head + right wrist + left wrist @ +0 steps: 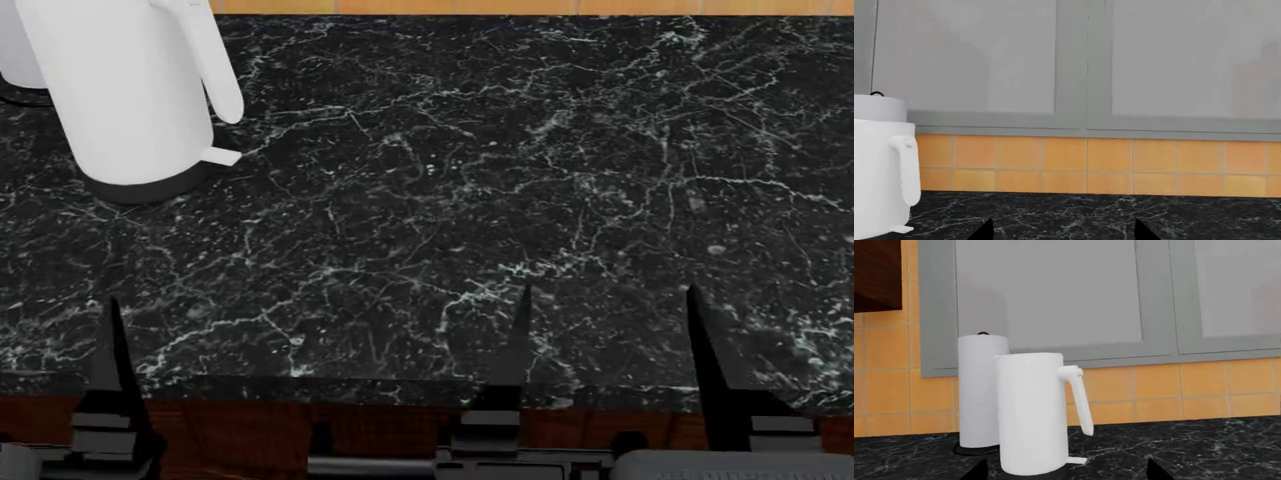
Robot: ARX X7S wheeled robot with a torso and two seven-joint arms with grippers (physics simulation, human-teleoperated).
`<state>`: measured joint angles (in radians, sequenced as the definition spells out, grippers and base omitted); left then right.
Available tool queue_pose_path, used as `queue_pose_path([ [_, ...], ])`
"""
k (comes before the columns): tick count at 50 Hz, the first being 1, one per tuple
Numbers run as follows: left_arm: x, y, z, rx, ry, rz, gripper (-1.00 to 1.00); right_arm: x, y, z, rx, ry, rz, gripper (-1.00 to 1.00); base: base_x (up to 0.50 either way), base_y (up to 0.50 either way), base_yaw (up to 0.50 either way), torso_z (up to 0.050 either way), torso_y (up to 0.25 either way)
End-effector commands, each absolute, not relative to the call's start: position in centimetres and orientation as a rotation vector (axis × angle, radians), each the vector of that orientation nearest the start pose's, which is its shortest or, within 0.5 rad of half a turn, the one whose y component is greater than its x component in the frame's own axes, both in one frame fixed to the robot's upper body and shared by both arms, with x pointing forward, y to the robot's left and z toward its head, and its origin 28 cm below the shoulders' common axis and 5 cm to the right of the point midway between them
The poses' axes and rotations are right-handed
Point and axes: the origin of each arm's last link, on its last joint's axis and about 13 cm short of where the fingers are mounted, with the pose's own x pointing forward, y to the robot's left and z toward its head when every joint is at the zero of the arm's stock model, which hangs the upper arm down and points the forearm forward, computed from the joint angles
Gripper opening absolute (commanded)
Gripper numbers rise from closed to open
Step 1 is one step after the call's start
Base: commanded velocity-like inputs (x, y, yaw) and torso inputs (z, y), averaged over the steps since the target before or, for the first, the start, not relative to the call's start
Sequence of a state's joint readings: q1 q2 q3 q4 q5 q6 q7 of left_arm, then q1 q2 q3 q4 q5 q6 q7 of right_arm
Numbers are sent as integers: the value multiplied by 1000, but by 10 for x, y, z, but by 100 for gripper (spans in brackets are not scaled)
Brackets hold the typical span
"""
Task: Press the button to open the lid of the electric kettle.
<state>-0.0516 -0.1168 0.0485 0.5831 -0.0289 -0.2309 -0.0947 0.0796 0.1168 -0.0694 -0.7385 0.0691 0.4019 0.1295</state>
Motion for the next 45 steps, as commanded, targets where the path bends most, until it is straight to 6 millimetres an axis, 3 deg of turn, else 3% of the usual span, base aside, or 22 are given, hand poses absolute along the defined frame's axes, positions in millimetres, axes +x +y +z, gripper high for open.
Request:
queue_pose_path([
  [1, 187, 218, 181, 80, -553, 69, 100, 170, -96, 201, -56, -567, -2, 100, 0, 0, 0, -12, 0],
  [4, 187, 221, 196, 71, -604, 62, 100, 168, -94, 221, -69, -631, 107, 100, 0, 0, 0, 50, 0],
  [7, 190, 224, 216, 74, -654, 75, 100, 165, -99, 238, -70, -631, -5, 100, 0, 0, 0, 50, 0],
  [10, 195, 228, 230, 87, -681, 101, 100, 173, -97, 249, -92, -616, 8, 100, 0, 0, 0, 50, 0],
  [16, 200, 235, 234, 95, -682, 149, 100, 190, -101, 269, -38, -543, 25, 100, 0, 0, 0, 50, 0],
  [21, 199, 246, 220, 109, -659, 202, 100, 201, -102, 272, -16, -499, 47, 100, 0, 0, 0, 50, 0],
  [31, 190, 257, 226, 99, -690, 285, 100, 207, -100, 275, -11, -478, 100, 100, 34, 282, 0, 50, 0],
  [36, 191, 262, 229, 63, -663, 311, 100, 208, -99, 274, -38, -480, 122, 100, 116, 500, 0, 0, 0],
  [42, 195, 263, 231, 165, -655, 424, 100, 206, -97, 275, -50, -516, 164, 100, 328, 398, 0, 0, 0],
  [45, 196, 264, 232, 164, -660, 390, 100, 207, -99, 274, -24, -513, 171, 100, 500, 0, 0, 0, 0],
])
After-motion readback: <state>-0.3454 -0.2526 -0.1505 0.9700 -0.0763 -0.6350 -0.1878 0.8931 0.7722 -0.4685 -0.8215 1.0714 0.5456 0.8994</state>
